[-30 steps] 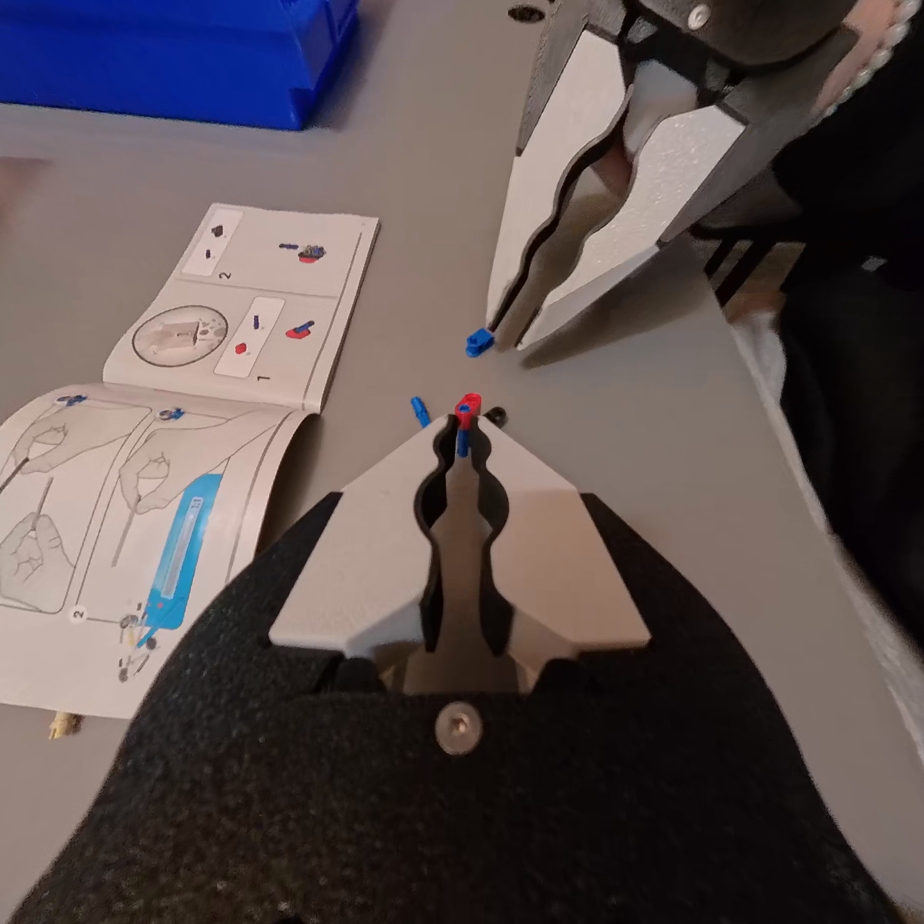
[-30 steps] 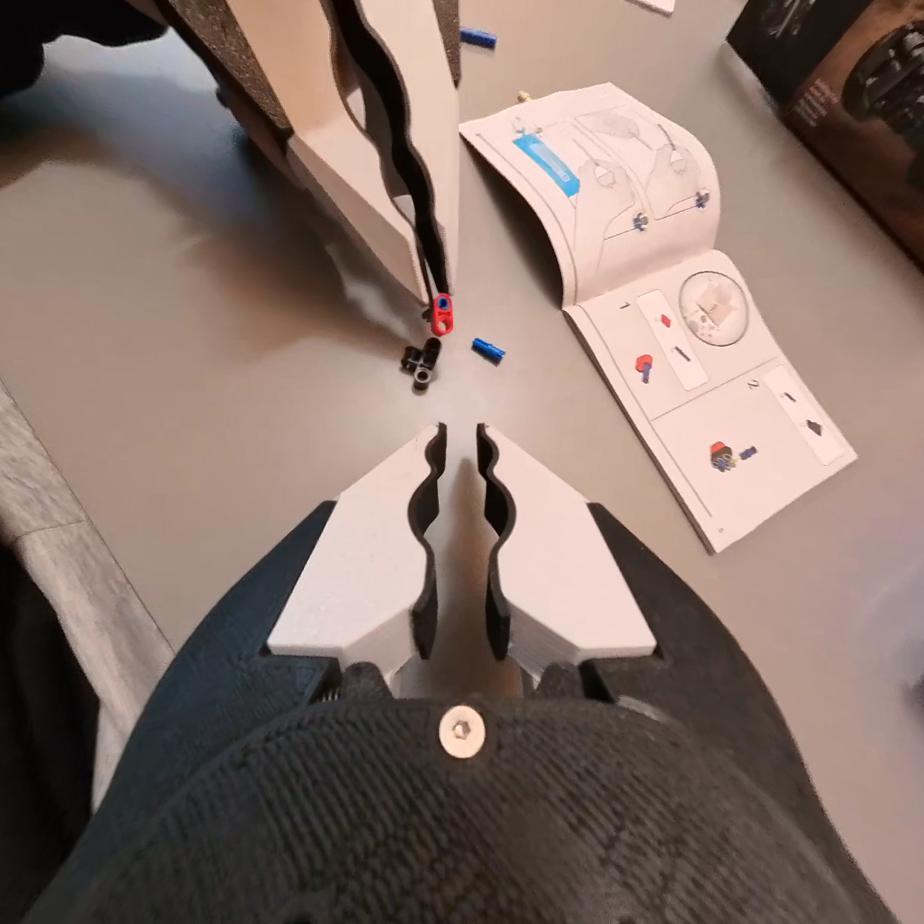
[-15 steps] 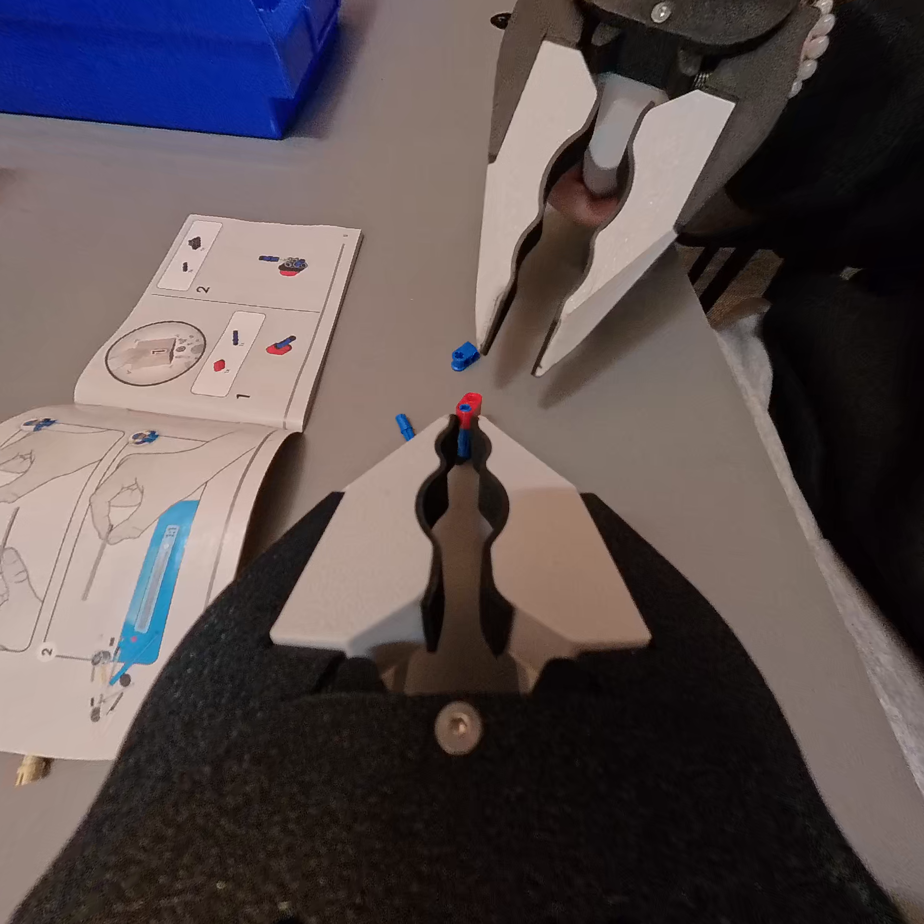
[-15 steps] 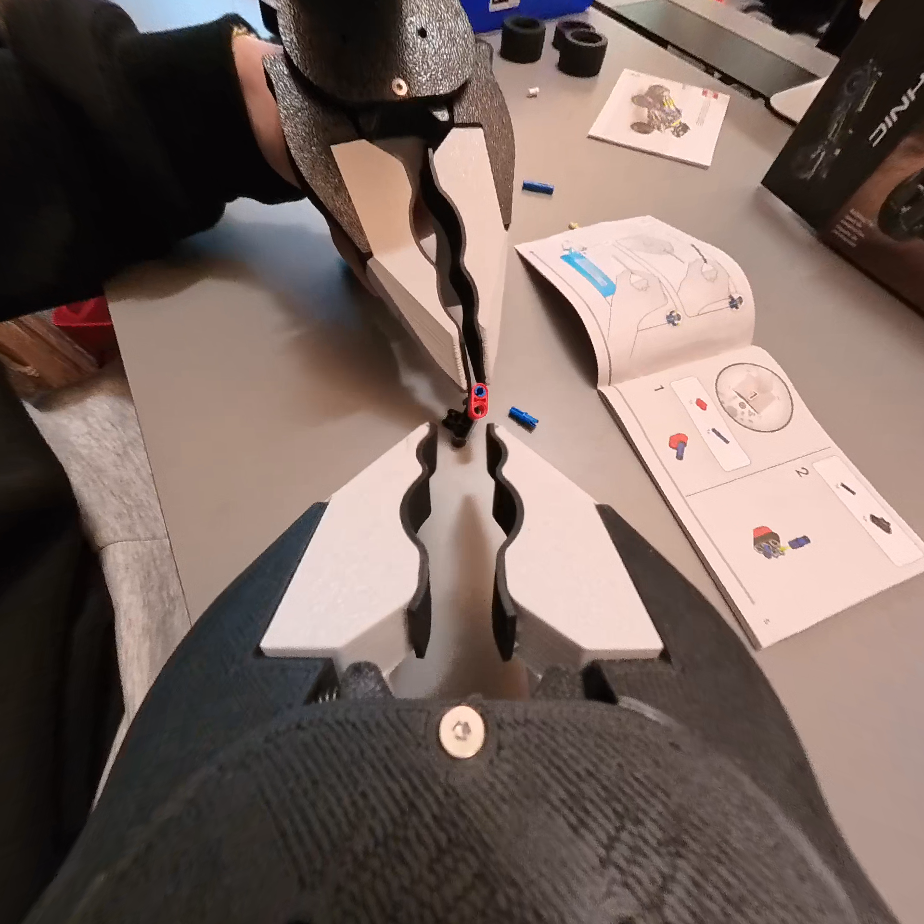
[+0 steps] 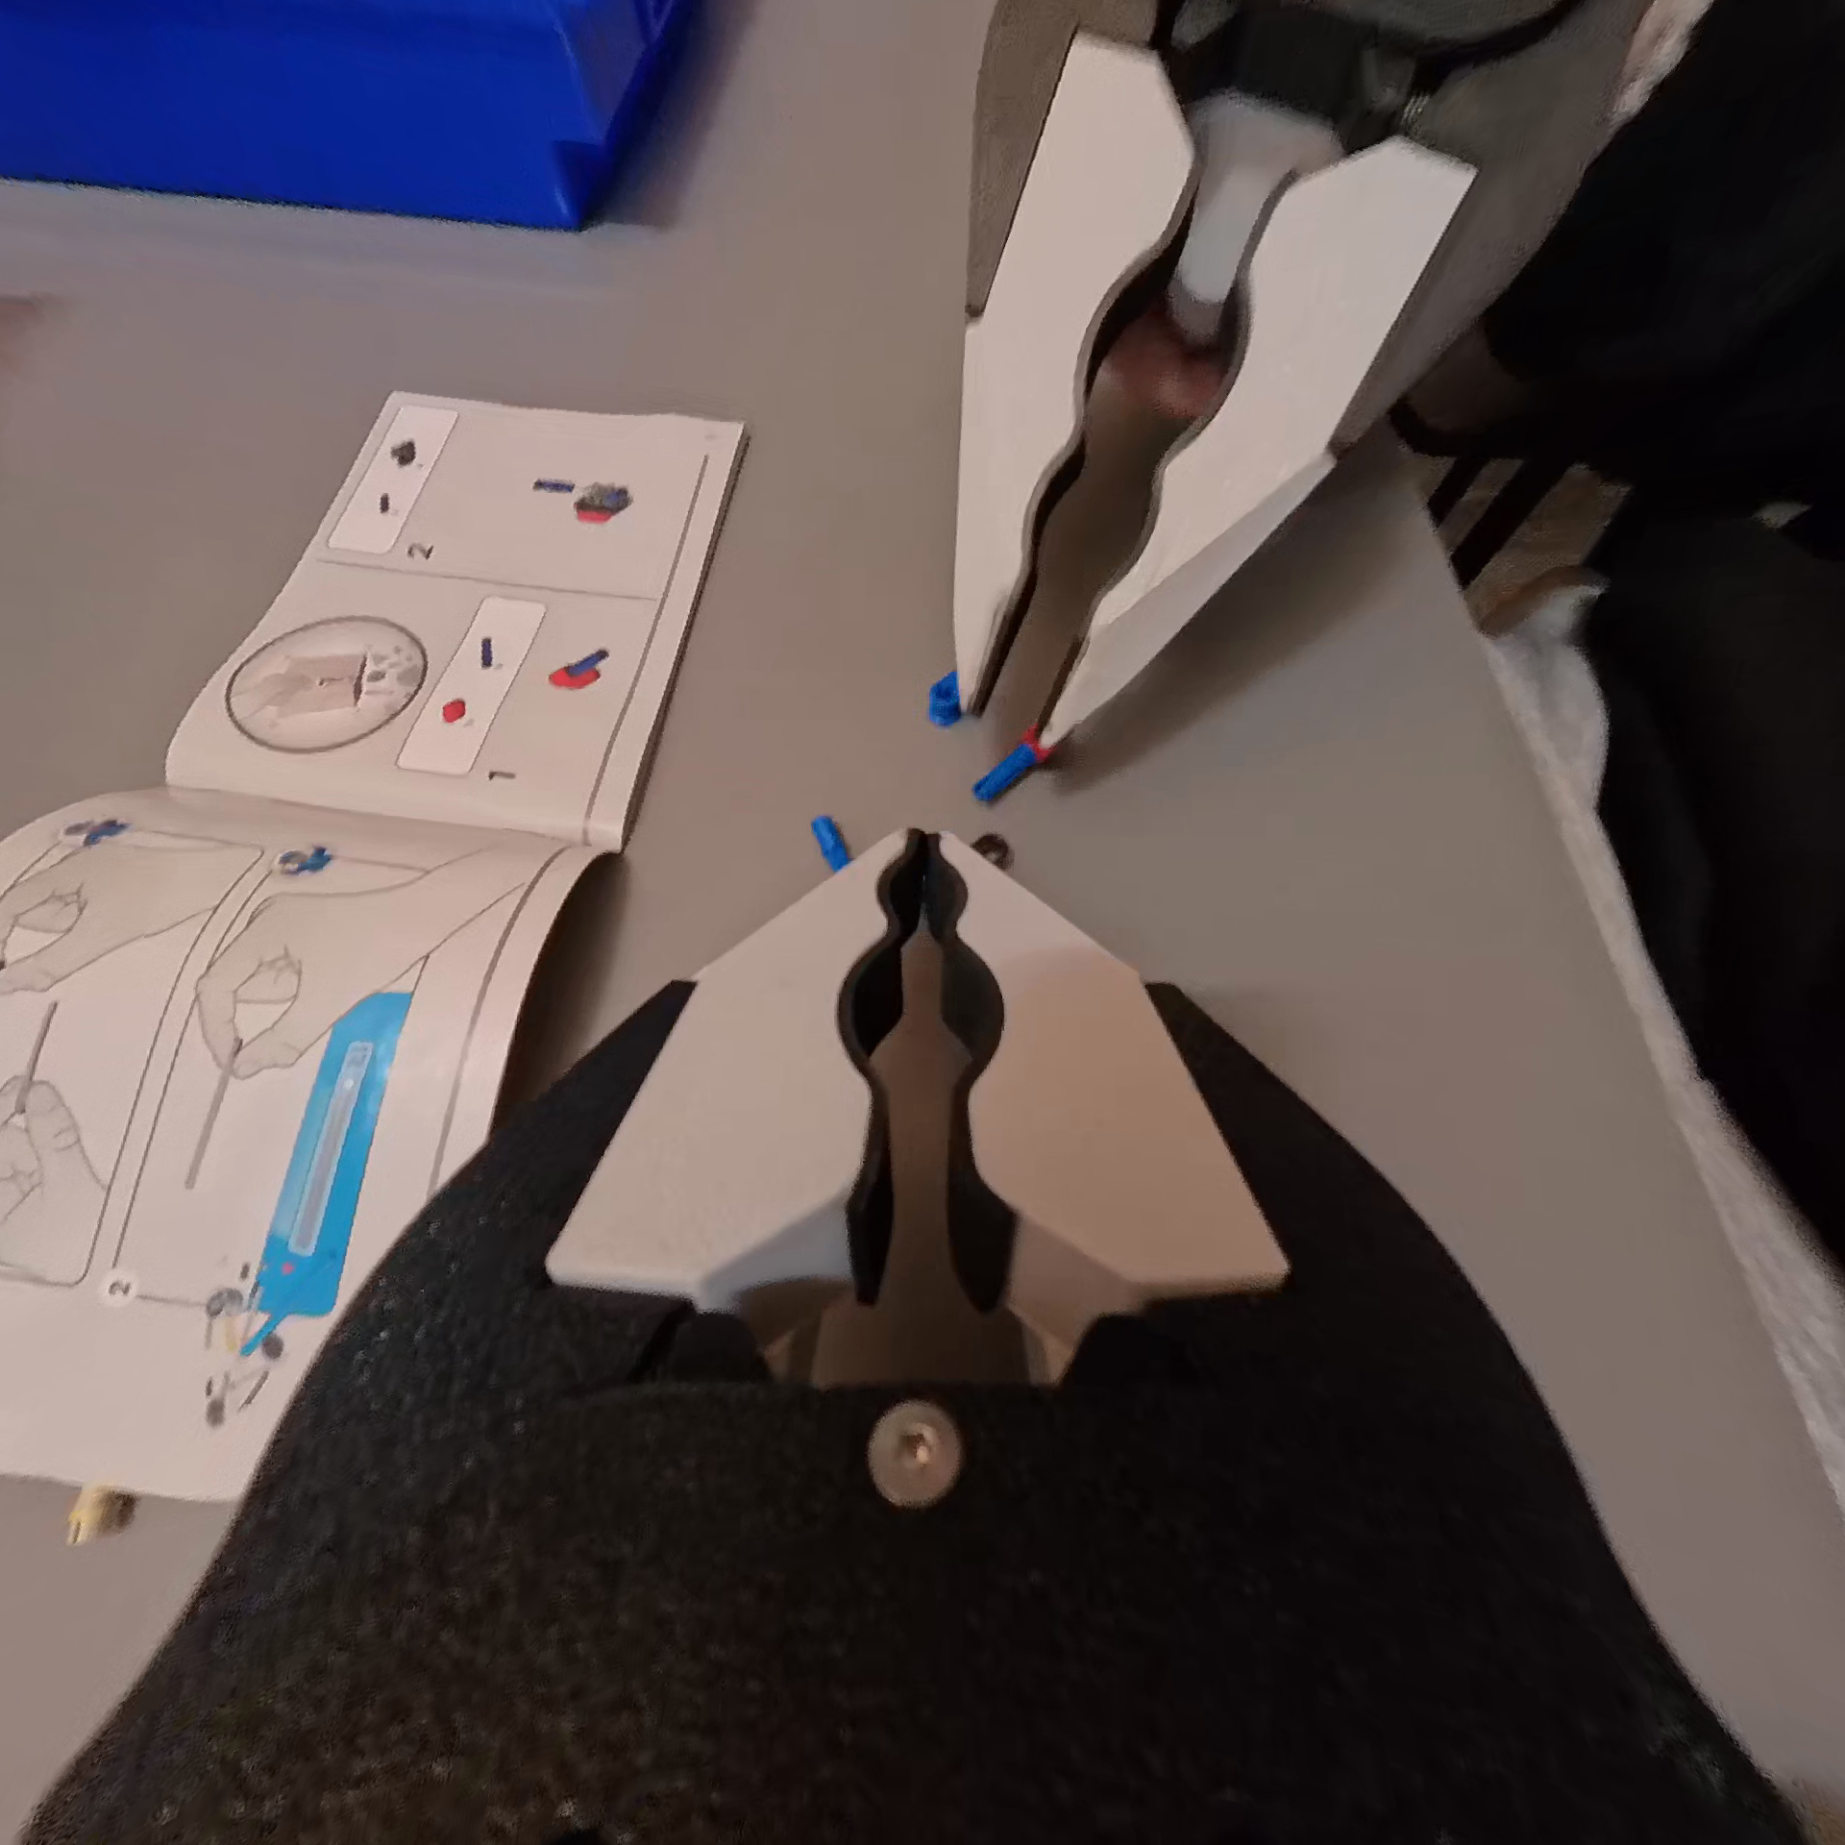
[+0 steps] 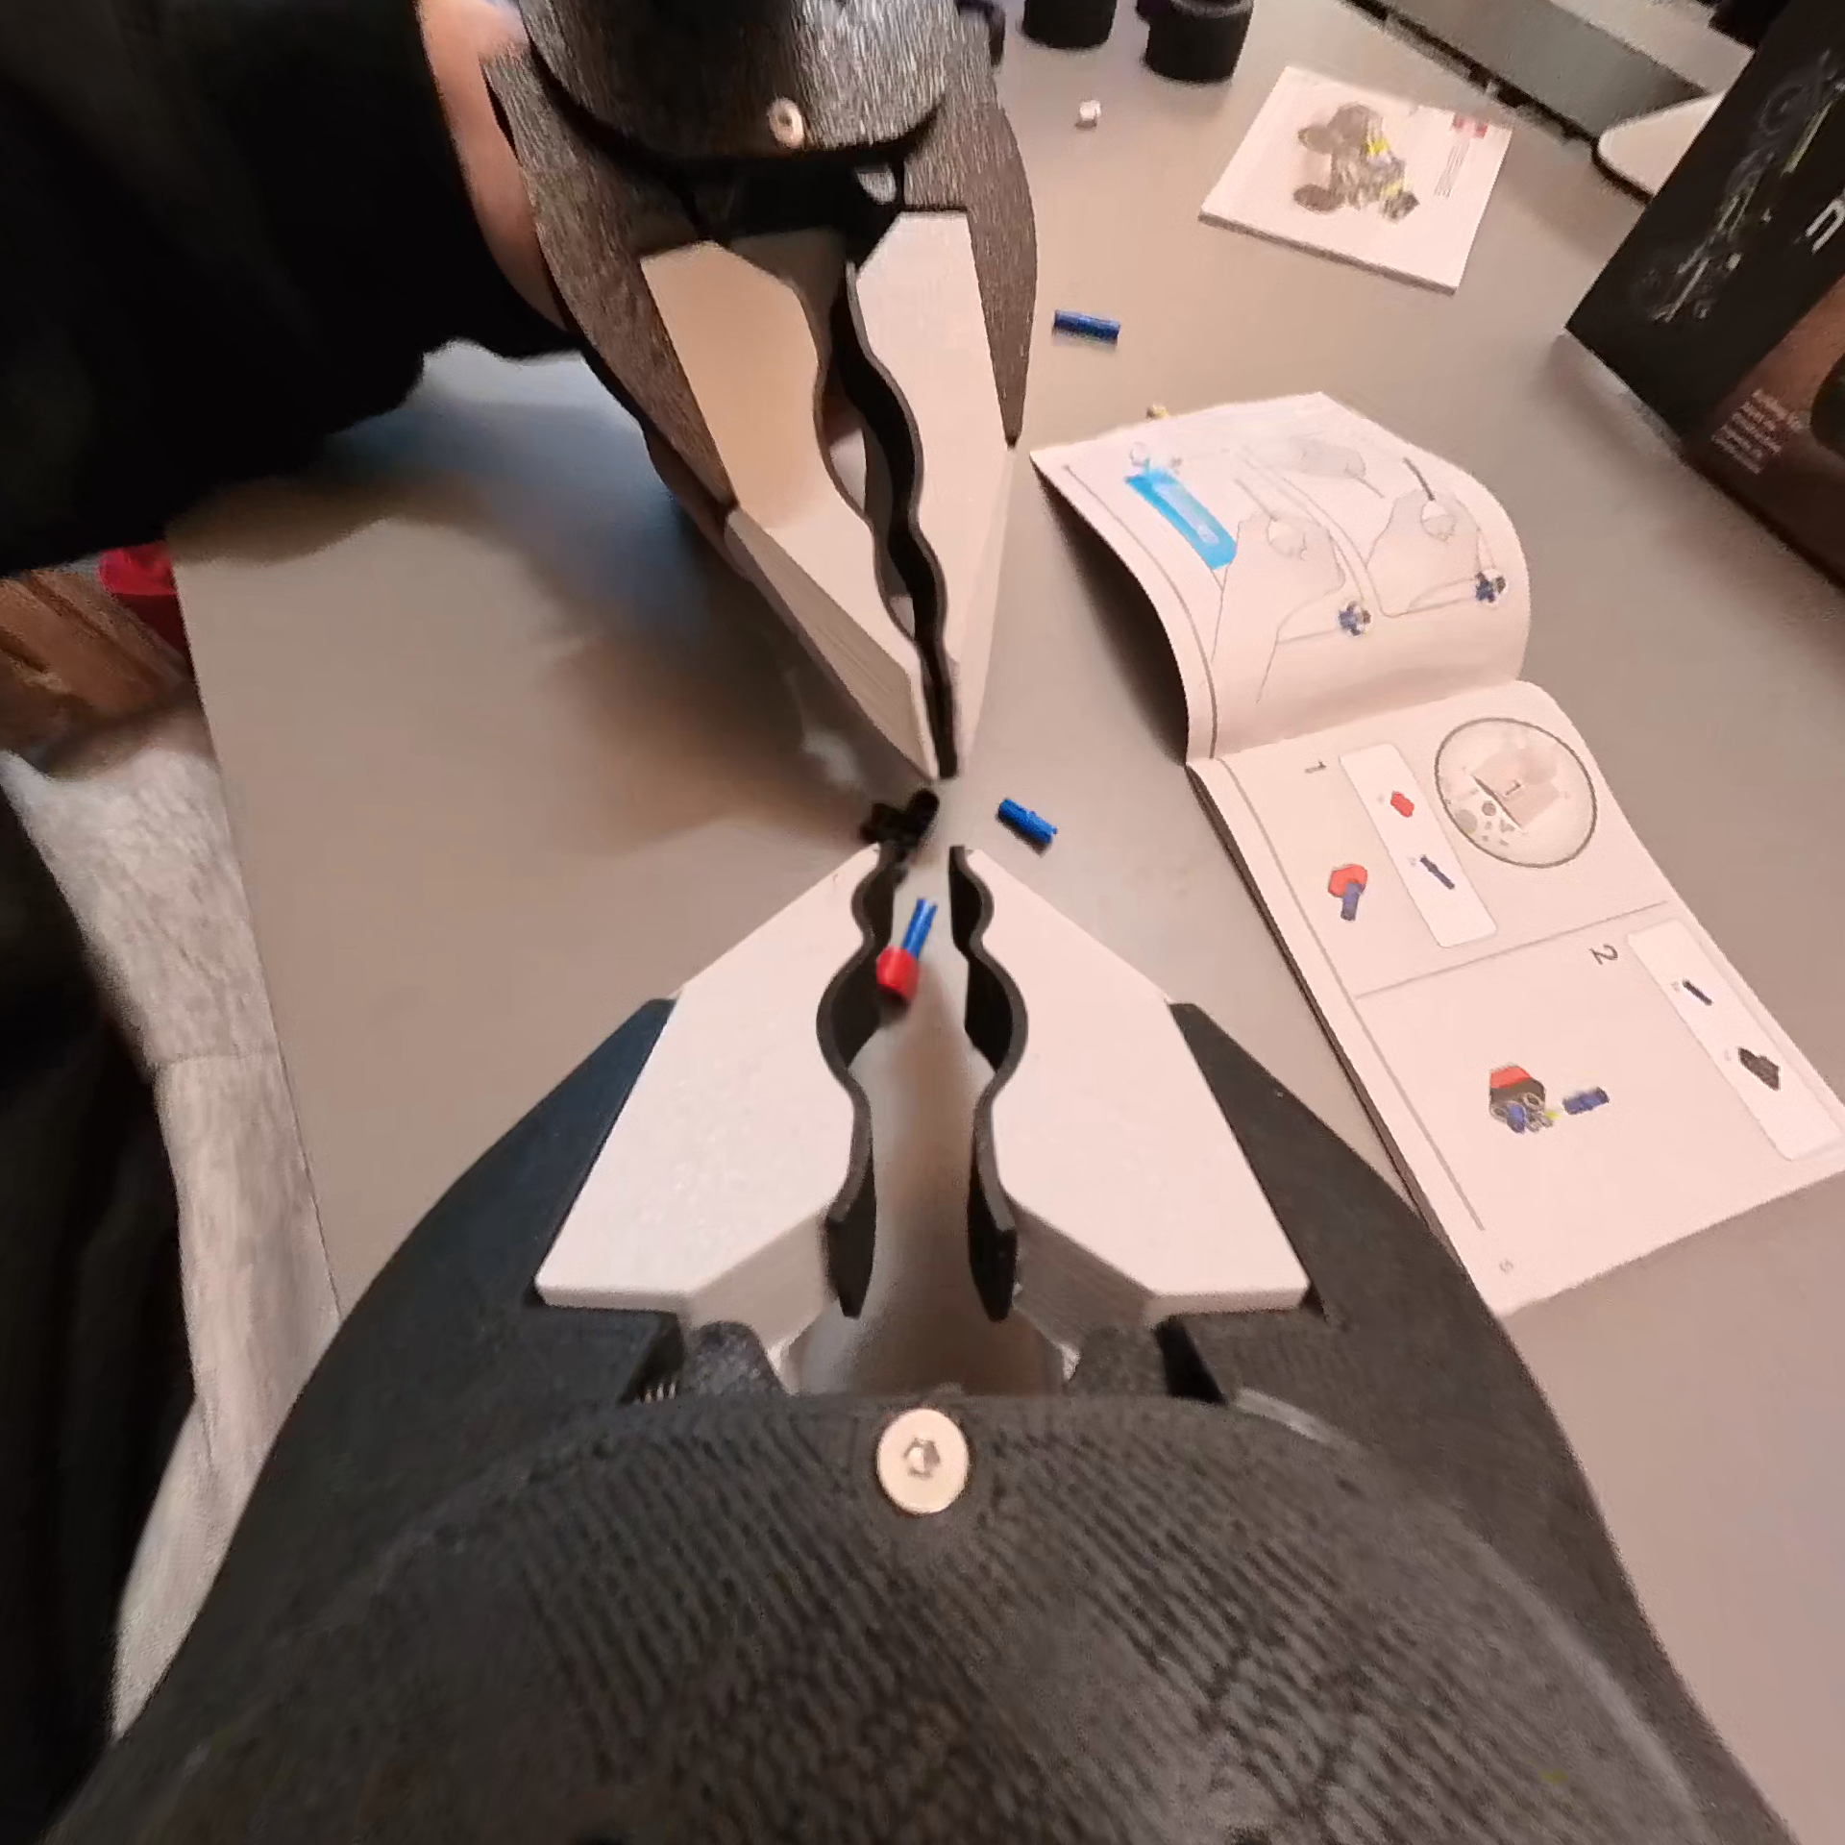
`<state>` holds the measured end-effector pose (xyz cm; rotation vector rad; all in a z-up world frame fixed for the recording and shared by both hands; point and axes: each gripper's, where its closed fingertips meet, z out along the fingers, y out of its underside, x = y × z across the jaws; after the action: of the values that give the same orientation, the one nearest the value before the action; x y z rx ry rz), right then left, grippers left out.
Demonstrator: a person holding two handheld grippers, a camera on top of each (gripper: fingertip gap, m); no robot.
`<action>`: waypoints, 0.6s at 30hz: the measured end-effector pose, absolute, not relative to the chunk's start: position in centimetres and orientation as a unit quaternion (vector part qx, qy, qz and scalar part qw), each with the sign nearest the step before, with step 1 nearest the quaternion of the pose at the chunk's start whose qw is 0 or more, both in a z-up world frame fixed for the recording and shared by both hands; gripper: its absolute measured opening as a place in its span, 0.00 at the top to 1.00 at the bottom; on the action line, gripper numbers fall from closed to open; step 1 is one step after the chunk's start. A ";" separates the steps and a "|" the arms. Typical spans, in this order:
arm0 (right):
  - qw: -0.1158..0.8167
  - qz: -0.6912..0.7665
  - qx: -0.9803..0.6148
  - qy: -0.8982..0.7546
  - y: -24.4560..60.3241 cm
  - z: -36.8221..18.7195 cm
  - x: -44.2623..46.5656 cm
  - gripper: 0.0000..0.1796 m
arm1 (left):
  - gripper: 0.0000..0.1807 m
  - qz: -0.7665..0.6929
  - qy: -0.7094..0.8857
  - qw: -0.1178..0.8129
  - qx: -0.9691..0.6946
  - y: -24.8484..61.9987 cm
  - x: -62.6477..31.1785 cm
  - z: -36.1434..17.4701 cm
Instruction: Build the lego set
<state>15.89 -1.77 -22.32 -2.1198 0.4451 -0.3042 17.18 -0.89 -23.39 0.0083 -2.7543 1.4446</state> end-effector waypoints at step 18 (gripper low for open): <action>0.393 -0.206 -0.871 0.209 -2.4 -23.1 14.3 0.89 | 0.87 0.391 -0.918 -0.043 0.038 1.3 16.8 -25.2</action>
<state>14.34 -2.36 -23.07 -2.2119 0.5300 -0.5241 16.77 1.33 -25.16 0.1241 -2.9674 1.2639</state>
